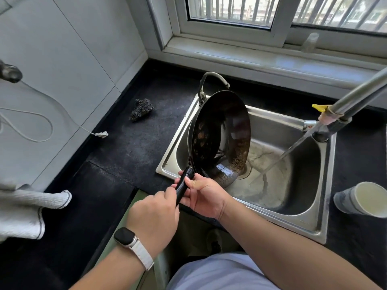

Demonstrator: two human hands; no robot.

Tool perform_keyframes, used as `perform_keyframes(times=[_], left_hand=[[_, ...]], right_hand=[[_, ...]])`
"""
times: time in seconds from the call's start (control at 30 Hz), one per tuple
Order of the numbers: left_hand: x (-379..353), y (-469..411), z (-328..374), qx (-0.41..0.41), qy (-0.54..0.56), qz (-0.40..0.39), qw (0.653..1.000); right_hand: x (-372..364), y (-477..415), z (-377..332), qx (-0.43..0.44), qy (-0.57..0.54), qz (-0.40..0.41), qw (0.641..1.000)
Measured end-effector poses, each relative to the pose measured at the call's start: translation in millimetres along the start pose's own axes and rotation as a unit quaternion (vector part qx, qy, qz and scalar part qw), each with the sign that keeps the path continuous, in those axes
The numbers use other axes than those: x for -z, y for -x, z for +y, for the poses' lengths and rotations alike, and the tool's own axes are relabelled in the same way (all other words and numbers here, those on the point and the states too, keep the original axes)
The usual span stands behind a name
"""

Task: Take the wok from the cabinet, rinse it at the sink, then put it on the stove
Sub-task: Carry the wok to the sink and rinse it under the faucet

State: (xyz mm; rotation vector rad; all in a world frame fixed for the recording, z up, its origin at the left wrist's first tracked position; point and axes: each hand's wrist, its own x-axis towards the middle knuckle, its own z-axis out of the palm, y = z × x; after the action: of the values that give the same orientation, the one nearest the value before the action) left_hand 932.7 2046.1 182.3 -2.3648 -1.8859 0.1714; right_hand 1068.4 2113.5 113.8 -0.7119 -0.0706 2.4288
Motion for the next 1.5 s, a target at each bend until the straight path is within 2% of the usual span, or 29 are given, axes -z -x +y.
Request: perform_keyframes(times=[0.17, 0.3, 0.4, 0.5, 0.9, 1.1, 1.33, 1.5], left_hand=[[-9.2, -1.9, -4.3, 0.007, 0.029, -0.023, 0.999], [-9.8, -12.3, -4.5, 0.074, 0.054, -0.071, 0.993], [-16.3, -18.3, -7.7, 0.137, 0.137, -0.140, 0.971], [-28.6, -16.5, -10.0, 0.168, 0.207, -0.175, 0.948], [-46.8, -29.4, 3.1, 0.165, 0.228, -0.219, 0.934], [-48.6, -30.6, 1.8, 0.173, 0.245, -0.233, 0.925], [-49.4, -29.7, -3.6, 0.194, 0.281, -0.226, 0.912], [-49.4, -32.8, -7.7, 0.196, 0.280, -0.224, 0.913]], right_hand=[[0.1, -6.1, -1.2, -0.006, 0.038, 0.014, 0.999], [-0.8, -9.2, 0.3, -0.014, 0.065, 0.055, 0.996], [2.0, -13.9, 2.0, -0.025, 0.090, 0.100, 0.991], [10.8, -20.9, 5.7, -0.039, 0.111, 0.134, 0.984], [30.9, -29.8, -10.4, -0.110, 0.185, 0.148, 0.965], [30.5, -29.5, -25.9, -0.157, 0.291, 0.148, 0.932], [34.0, -18.4, -28.0, -0.128, 0.326, 0.184, 0.918], [33.5, 21.9, -42.8, -0.016, 0.430, 0.214, 0.877]])
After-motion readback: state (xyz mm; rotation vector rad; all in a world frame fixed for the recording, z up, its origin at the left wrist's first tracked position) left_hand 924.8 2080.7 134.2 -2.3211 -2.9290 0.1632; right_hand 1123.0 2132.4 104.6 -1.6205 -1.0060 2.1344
